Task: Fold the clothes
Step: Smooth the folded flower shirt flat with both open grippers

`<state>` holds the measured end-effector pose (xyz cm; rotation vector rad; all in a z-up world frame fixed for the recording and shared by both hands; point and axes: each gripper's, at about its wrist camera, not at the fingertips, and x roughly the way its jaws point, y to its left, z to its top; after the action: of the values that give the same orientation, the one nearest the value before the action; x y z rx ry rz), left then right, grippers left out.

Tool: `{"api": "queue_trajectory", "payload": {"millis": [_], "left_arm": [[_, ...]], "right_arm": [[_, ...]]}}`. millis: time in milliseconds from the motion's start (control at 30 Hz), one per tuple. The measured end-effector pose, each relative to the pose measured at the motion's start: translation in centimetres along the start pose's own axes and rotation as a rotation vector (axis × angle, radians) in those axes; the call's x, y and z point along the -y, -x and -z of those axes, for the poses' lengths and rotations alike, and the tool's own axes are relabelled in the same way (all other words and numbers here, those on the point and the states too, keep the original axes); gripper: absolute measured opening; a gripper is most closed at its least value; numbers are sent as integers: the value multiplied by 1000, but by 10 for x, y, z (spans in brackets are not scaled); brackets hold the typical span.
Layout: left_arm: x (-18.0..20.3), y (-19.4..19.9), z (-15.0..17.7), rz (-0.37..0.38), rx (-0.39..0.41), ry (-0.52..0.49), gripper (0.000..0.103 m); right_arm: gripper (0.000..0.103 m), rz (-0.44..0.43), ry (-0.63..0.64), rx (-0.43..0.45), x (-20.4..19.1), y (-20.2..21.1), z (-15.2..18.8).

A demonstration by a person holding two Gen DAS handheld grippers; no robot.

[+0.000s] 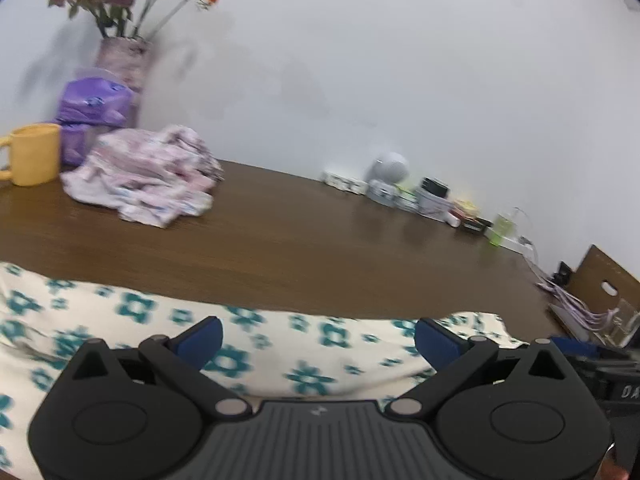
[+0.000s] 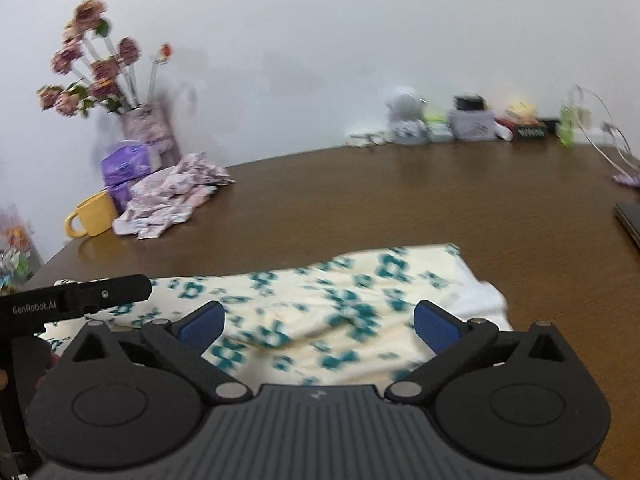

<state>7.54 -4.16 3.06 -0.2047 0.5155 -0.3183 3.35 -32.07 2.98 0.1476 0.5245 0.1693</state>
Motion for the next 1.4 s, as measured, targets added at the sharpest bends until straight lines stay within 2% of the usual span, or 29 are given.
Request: {"api": "queue_trajectory", "payload": {"millis": [167, 300, 367, 433, 533, 733, 933, 1033, 1100, 1267, 1300, 1333, 1400], "left_arm": [[-11, 0, 2, -46, -46, -46, 83], [-19, -6, 4, -71, -84, -77, 68], [-22, -8, 5, -83, -98, -88, 66], [-25, -12, 6, -92, -111, -99, 60], [-29, -14, 8, -91, -122, -97, 59], [-31, -13, 8, -89, -121, -96, 60], [-46, -6, 6, -114, -113, -79, 58], [-58, 0, 5, -142, -104, -72, 54], [-67, 5, 4, -165, -96, -76, 48], [-98, 23, 0, -258, -83, -69, 46], [-104, 26, 0, -270, -83, -65, 44], [-110, 30, 0, -275, -81, -63, 37], [-120, 37, -1, -291, -76, -66, 37]], "right_arm": [[103, -47, 96, 40, -46, -16, -12], [101, -87, 127, 4, -75, -44, -14], [84, -84, 131, -13, -84, -54, -12], [54, -78, 130, -37, -87, -62, -10], [37, -65, 124, -84, -88, -72, -5], [36, -9, 190, -127, -92, -77, 10], [36, -4, 199, -126, -92, -78, 13], [36, -8, 197, -127, -89, -78, 12], [36, -10, 197, -129, -89, -77, 12], [36, -10, 199, -130, -88, -78, 11], [36, -10, 200, -130, -88, -78, 11], [37, -10, 201, -131, -89, -78, 11], [37, -8, 205, -132, -89, -78, 11]]}}
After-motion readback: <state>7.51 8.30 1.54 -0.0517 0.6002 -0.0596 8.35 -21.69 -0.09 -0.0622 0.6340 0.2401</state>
